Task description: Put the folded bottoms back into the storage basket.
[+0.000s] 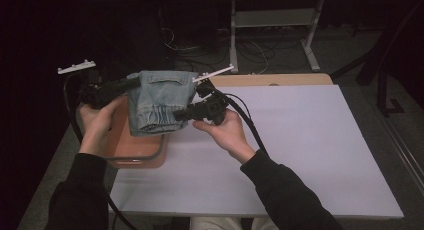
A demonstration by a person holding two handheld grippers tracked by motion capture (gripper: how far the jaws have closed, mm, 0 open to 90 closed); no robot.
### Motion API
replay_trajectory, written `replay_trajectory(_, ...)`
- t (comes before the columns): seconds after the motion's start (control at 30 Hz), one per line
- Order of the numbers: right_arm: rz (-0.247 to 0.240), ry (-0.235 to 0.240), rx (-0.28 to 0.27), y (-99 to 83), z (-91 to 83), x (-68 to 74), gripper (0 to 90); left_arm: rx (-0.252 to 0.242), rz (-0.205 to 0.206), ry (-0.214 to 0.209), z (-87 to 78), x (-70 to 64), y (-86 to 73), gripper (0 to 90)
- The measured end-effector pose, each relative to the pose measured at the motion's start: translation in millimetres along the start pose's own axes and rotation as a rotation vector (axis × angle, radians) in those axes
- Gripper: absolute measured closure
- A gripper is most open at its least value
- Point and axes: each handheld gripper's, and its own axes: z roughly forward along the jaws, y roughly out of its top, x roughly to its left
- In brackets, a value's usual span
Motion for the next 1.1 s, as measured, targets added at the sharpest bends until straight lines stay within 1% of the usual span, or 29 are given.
replay_trajectory(0.27, -0.009, 0.011, 0.007, 7.6, 15.3, 5.8, 59.1, -0.008, -0.010, 0.023, -12.2, 10.6, 0.9, 72.0)
replay_trajectory(0.37, -0.006, 0.012, 0.011, 10.0, 20.5, 7.2, 59.1, -0.006, -0.018, 0.025, -15.1, 15.5, 0.7, 72.0)
replay_trajectory(0.7, -0.017, 0.013, 0.019, 15.8, 38.1, 11.0, 59.1, -0.011, -0.039, 0.040, -22.8, 30.9, -1.6, 71.9)
replay_trajectory(0.73, -0.020, 0.012, 0.020, 16.2, 40.0, 11.1, 59.1, -0.011, -0.038, 0.042, -23.1, 33.0, -2.2, 71.9)
replay_trajectory(0.97, -0.013, 0.007, 0.041, 17.1, 57.6, 12.1, 59.1, -0.005, -0.073, 0.053, -24.9, 49.5, -11.2, 71.9)
replay_trajectory(1.1, -0.002, 0.013, 0.052, 14.9, 69.8, 10.7, 59.1, 0.001, -0.081, 0.064, -27.3, 58.5, -18.5, 71.9)
